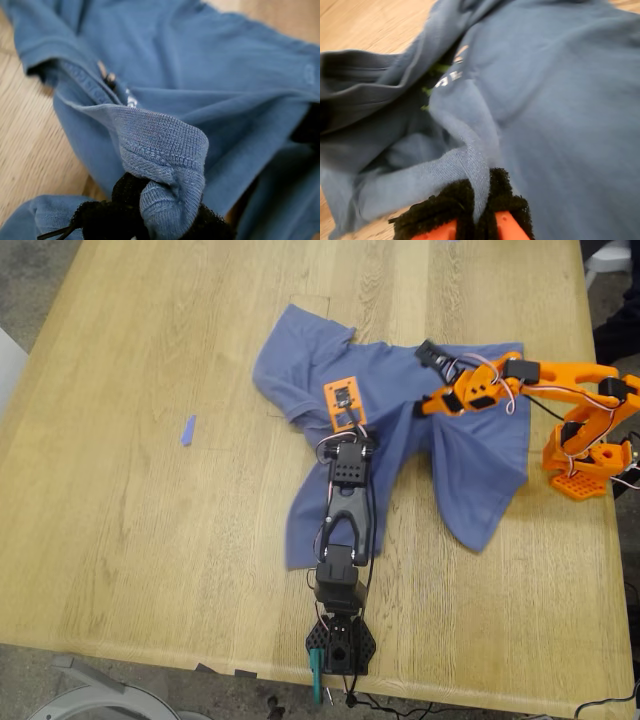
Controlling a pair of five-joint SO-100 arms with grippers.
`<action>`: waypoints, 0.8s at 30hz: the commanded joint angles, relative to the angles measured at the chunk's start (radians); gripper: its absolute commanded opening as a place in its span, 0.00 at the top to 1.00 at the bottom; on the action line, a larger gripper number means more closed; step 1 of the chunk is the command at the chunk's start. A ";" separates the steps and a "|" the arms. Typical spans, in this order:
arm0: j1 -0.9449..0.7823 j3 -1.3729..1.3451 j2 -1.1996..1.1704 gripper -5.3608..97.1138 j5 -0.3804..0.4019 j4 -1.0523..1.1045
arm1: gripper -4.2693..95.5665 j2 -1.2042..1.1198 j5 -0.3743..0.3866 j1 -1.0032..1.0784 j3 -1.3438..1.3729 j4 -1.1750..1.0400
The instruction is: Fold a T-shirt
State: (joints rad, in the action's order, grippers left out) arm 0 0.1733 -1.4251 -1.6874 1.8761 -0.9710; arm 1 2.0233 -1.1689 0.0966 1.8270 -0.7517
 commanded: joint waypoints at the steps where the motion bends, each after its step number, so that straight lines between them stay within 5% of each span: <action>1: 0.064 0.195 0.029 0.95 0.003 -0.002 | 0.96 0.083 -0.006 0.051 0.020 0.041; 24: 0.399 0.896 0.606 0.95 0.009 -0.023 | 0.96 0.175 0.003 0.353 0.353 0.437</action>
State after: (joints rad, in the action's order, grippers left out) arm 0 0.5123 -0.7041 -1.0523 1.8761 -0.9879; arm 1 2.1368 -1.1689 0.4280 2.1875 -0.3513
